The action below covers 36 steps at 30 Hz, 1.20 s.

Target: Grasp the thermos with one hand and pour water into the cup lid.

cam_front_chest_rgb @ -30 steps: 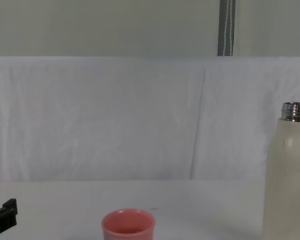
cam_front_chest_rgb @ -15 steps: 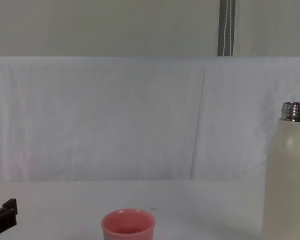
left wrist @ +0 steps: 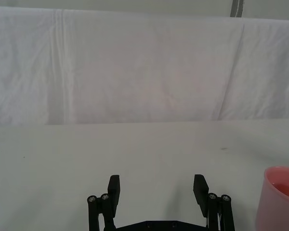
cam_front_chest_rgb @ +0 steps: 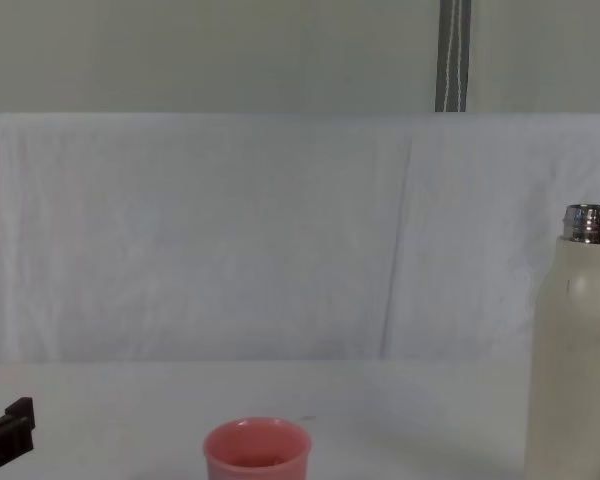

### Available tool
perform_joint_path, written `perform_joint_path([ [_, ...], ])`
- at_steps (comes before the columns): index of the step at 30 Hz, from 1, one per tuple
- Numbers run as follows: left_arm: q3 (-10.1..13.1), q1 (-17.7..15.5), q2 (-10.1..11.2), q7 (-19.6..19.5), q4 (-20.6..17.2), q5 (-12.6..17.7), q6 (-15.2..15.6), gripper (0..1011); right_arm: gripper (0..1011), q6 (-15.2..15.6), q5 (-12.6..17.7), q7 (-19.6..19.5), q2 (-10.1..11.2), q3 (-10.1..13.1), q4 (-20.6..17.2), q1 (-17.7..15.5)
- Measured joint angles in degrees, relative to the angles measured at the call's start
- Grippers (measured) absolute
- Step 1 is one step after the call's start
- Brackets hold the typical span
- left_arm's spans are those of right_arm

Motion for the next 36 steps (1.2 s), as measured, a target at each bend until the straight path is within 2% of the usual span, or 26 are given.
perform_joint_path([
  [36,0.00,0.00,0.00,0.00,0.00,0.00,0.00,1001,1000,-0.58,0.23,0.16,-0.04,0.01,0.23,-0.16],
])
